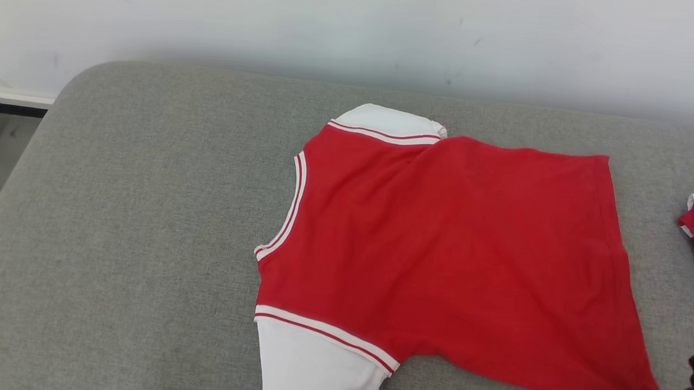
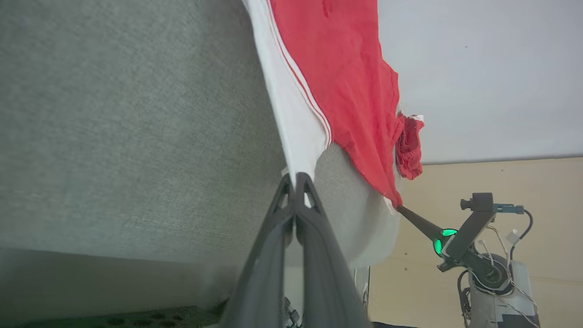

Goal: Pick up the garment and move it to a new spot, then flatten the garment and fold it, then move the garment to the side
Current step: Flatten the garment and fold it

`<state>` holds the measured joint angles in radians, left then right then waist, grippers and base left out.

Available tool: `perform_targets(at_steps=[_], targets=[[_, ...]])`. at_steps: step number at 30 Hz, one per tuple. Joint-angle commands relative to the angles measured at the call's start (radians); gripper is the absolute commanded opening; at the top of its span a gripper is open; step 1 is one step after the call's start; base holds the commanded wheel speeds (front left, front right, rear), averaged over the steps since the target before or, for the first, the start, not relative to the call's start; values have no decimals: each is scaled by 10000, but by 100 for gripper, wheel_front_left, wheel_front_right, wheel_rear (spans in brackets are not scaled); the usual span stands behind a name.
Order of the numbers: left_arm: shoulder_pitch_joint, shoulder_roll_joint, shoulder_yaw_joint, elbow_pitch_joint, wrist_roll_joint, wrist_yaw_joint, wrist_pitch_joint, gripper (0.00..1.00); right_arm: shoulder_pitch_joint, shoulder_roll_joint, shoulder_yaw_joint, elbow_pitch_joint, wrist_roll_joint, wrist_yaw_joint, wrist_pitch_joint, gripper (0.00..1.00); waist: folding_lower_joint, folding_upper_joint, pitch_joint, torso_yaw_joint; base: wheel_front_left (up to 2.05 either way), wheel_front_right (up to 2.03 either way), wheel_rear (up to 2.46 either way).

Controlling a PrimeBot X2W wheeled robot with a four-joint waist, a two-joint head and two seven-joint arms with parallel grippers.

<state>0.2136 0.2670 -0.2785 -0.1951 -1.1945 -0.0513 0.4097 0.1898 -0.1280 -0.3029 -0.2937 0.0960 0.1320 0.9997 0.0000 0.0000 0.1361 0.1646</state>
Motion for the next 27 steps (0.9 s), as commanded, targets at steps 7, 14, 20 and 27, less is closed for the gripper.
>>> perform_targets(at_steps=[7, 14, 20, 27], targets=[[1100, 469, 315, -675, -599, 843, 567, 0, 724, 329, -278, 58, 152, -21, 441, 0, 0, 0, -52, -170, 0, 0, 0], [1411, 437, 905, -1354, -1106, 518, 276, 0, 624, 457, -405, 7, 159, -21, 163, 0, 0, 0, 27, -233, 0, 0, 0], [453, -55, 1229, -1572, -1739, -487, -262, 0, 109, 579, -281, -16, 363, -21, -519, 0, 0, 0, 67, -292, 0, 0, 0], [-1421, -678, 1337, -327, -1331, -770, -1321, 0, -814, 639, -10, 232, 438, -21, -1412, 0, 0, 0, 93, -513, 0, 0, 0]])
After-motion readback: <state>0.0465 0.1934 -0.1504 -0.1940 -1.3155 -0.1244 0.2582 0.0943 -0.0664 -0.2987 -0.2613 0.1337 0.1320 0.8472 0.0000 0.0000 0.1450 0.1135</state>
